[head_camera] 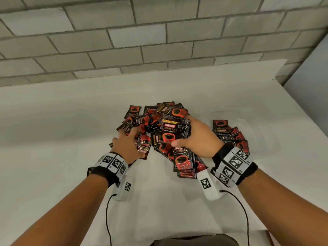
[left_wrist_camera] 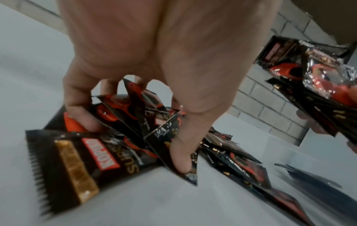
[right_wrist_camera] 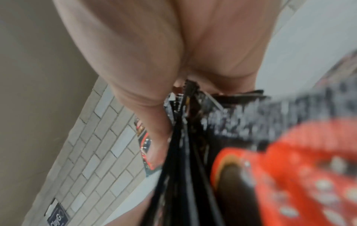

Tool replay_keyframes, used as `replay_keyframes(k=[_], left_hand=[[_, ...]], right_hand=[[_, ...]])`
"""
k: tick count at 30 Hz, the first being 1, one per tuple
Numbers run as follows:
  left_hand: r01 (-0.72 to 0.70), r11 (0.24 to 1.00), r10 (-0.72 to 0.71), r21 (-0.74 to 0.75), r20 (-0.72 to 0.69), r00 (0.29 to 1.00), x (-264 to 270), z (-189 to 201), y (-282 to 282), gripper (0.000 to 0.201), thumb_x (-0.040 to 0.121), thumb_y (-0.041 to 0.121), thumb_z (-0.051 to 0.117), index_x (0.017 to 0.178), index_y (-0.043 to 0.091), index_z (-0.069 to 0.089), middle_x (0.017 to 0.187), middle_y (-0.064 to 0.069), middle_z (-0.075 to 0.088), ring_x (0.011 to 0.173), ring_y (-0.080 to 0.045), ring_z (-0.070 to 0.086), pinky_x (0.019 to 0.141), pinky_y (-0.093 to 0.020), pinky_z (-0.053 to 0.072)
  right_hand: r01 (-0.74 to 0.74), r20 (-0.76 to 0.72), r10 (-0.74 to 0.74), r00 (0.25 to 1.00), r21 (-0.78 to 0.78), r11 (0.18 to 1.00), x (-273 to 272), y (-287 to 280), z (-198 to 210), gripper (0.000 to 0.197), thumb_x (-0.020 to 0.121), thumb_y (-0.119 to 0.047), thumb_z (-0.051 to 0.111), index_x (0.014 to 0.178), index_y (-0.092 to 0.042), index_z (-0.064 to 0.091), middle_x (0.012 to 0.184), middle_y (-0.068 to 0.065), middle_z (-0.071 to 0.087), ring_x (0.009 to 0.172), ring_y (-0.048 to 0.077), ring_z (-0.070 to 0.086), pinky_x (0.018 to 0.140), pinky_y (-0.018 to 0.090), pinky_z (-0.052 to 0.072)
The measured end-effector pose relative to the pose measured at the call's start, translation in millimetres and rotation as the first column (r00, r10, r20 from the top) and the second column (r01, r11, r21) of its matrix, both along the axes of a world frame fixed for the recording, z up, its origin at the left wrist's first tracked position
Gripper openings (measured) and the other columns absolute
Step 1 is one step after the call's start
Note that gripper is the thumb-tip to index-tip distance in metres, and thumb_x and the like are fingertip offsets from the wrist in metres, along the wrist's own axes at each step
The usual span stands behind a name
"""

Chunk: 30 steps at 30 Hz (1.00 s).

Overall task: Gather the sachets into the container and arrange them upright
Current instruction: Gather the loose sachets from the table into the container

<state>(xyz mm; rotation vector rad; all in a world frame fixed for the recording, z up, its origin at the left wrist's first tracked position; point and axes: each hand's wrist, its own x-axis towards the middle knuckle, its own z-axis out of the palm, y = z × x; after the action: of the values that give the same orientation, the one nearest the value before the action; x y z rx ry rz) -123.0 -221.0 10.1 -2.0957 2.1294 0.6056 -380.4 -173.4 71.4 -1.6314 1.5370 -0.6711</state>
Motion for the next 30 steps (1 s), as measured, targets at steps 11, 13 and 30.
replay_keyframes(k=[11,13,30], left_hand=[[-0.025,0.999,0.027,0.037,-0.041,0.999,6.6,4.3,-2.5,0.091,0.051,0.043,0.094,0.130,0.027,0.052,0.133,-0.008,0.029,0.100,-0.031,0.060,0.096,-0.039,0.055],[-0.013,0.999,0.014,0.035,-0.026,1.000,5.7,3.7,-2.5,0.092,0.054,0.044,0.093,0.134,0.028,0.051,0.138,-0.010,0.030,0.103,-0.032,0.061,0.098,-0.038,0.054],[-0.014,1.000,0.013,-0.010,-0.079,0.997,3.8,4.1,-6.2,0.080,0.062,0.027,0.090,0.133,0.022,0.054,0.130,-0.012,0.039,0.110,-0.034,0.055,0.104,-0.042,0.049]], right_hand=[[0.250,0.226,-0.208,0.952,-0.175,0.952,-56.1,-16.5,22.3,0.060,0.075,-0.020,0.088,0.126,-0.027,0.058,0.113,-0.014,0.071,0.105,-0.006,0.066,0.094,0.020,0.052],[0.235,0.204,-0.202,0.958,-0.149,0.961,-55.2,-18.1,15.7,0.056,0.073,-0.022,0.089,0.119,-0.027,0.057,0.108,-0.011,0.072,0.101,-0.001,0.068,0.092,0.027,0.055],[0.398,-0.032,-0.408,0.912,-0.164,0.903,-133.8,-7.5,30.0,0.056,0.075,-0.024,0.088,0.121,-0.017,0.055,0.101,-0.011,0.065,0.095,0.013,0.064,0.068,0.014,0.042]])
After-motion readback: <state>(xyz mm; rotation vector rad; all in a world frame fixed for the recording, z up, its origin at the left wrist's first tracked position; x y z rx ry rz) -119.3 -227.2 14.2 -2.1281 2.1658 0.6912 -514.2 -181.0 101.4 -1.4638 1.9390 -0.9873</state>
